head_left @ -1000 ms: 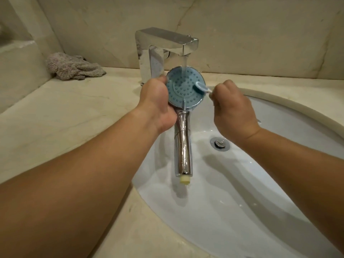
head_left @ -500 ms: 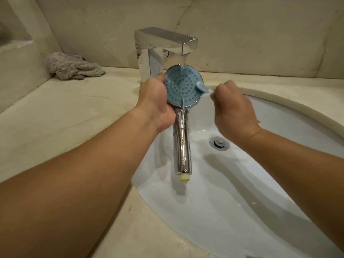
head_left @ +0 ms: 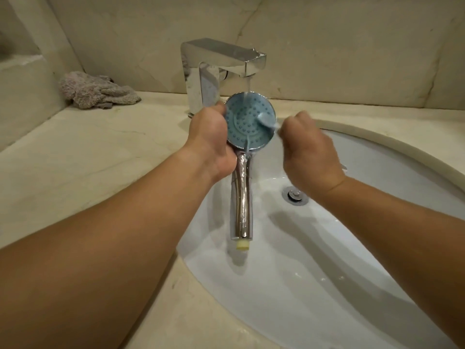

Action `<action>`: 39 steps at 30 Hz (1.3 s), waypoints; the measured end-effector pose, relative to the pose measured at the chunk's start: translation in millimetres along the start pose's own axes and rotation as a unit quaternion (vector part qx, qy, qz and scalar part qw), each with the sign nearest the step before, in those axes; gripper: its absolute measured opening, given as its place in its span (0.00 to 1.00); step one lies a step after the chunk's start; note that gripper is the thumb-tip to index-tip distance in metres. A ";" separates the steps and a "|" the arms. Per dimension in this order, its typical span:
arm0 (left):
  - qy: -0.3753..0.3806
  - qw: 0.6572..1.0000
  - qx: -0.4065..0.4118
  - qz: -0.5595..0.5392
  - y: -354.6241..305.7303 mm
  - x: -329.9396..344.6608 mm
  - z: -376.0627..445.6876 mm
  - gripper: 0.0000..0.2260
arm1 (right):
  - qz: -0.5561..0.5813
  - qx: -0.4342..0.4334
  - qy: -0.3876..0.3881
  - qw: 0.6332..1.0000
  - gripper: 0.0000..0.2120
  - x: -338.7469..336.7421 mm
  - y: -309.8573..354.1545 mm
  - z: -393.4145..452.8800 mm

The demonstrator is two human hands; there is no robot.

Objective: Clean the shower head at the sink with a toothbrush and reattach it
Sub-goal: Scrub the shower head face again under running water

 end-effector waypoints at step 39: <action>0.047 0.998 -0.022 0.046 7.7 3.4 3.5 0.23 | -0.081 -0.078 0.053 0.992 0.12 -5.2 26.9 25.7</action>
Point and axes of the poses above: each hand's wrist, its own z-axis towards the middle knuckle, its own x-axis out of the palm, y = z × x, the point moved 6 cm from there along z, towards the middle knuckle, and after that the axes turned 9 degrees about y, right-handed, at the moved point
